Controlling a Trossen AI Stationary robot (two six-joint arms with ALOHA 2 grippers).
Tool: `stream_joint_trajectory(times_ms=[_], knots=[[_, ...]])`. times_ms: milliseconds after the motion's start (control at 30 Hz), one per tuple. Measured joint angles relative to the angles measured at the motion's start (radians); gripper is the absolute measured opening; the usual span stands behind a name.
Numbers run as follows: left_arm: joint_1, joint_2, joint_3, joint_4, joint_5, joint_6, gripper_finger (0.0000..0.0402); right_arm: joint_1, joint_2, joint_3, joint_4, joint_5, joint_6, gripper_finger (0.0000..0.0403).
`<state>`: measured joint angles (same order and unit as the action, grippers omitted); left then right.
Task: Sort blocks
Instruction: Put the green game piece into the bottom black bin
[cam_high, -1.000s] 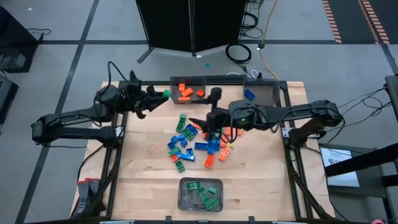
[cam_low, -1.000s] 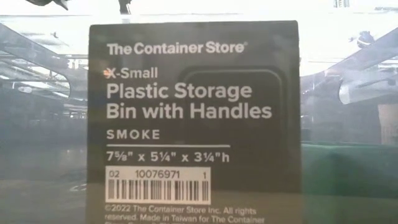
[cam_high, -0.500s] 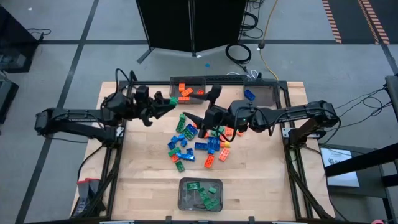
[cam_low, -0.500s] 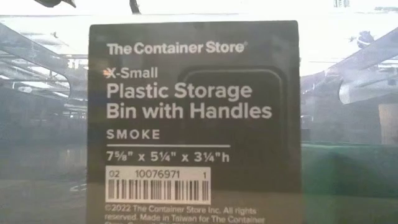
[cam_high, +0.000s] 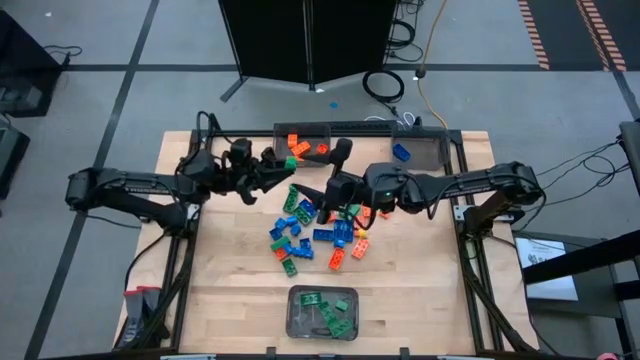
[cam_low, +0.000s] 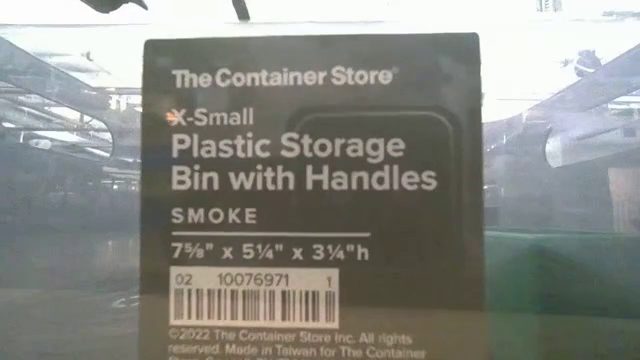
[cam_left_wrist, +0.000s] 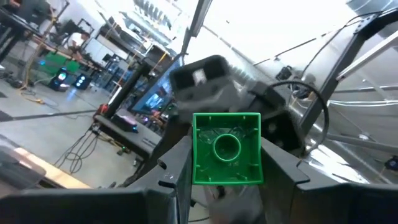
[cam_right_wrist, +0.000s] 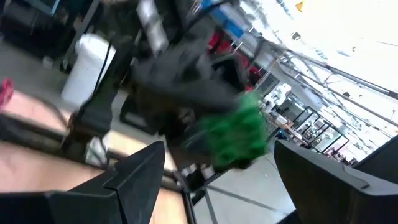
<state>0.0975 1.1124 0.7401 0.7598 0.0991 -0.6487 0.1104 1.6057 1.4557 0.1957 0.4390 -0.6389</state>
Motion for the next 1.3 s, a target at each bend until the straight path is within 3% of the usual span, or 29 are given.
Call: stream_joint_trajectory(times_ms=[600,767,1033,1300], knots=[[-0.021,0.058,0.031,-0.006,0.024,-0.001,0.0126,-0.013,0.012,0.000,0.019,0.011,-0.030,0.0293],[-0.030,0.064,0.031,-0.006,0.013,0.000,0.0126,-0.014,0.012,0.000,0.019,0.010,-0.032,0.0253],[-0.033,0.078,0.032,0.002,-0.015,-0.021,0.0126,-0.013,0.013,-0.001,0.017,0.011,-0.053,0.0135],[-0.032,0.082,0.032,-0.003,-0.044,-0.031,0.0140,-0.009,0.014,-0.001,0.006,0.076,-0.061,0.0135]])
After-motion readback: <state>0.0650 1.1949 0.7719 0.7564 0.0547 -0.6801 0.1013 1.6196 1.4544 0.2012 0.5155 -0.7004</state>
